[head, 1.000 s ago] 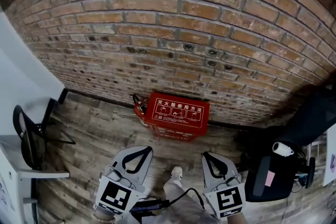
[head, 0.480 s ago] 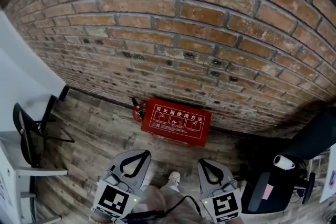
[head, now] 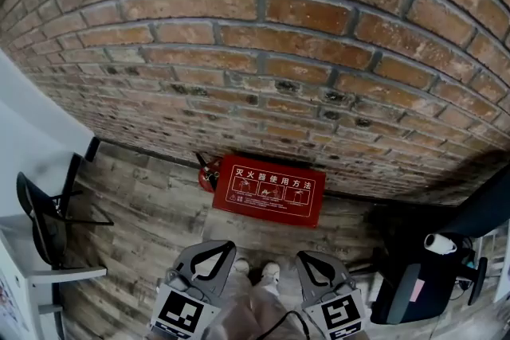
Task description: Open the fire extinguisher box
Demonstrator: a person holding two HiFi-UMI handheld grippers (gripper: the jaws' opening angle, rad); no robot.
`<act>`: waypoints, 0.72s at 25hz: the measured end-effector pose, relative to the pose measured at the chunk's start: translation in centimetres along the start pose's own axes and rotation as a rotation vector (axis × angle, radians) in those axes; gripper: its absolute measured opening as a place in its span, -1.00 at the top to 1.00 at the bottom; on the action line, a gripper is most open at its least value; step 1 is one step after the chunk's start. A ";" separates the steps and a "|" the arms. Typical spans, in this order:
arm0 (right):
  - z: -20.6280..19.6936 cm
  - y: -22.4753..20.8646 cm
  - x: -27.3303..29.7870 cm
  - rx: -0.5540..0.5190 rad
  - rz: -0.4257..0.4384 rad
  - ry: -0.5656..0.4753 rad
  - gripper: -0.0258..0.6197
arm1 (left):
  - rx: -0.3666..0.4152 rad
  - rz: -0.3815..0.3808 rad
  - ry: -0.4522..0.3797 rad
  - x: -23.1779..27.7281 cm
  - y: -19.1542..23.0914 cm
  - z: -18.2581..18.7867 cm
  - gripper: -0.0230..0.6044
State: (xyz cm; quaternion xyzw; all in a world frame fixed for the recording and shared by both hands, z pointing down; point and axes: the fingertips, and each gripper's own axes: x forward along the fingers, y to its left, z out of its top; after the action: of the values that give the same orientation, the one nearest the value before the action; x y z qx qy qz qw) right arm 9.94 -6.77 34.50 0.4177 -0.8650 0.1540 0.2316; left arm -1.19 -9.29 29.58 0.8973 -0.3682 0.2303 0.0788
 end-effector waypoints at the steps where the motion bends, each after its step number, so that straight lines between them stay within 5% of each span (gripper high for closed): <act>1: -0.4 0.0 0.5 0.014 0.002 0.009 0.91 | -0.010 -0.002 0.003 0.4 0.3 -0.6 0.94; 18: -9.3 -0.7 11.4 0.413 0.022 0.034 0.85 | -0.047 -0.088 0.123 8.5 1.0 -15.4 0.94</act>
State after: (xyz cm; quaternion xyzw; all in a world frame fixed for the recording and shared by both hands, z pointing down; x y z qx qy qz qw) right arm 6.78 -10.32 48.42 0.4439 -0.8156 0.3376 0.1541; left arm -2.07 -10.58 47.10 0.8948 -0.3280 0.2725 0.1322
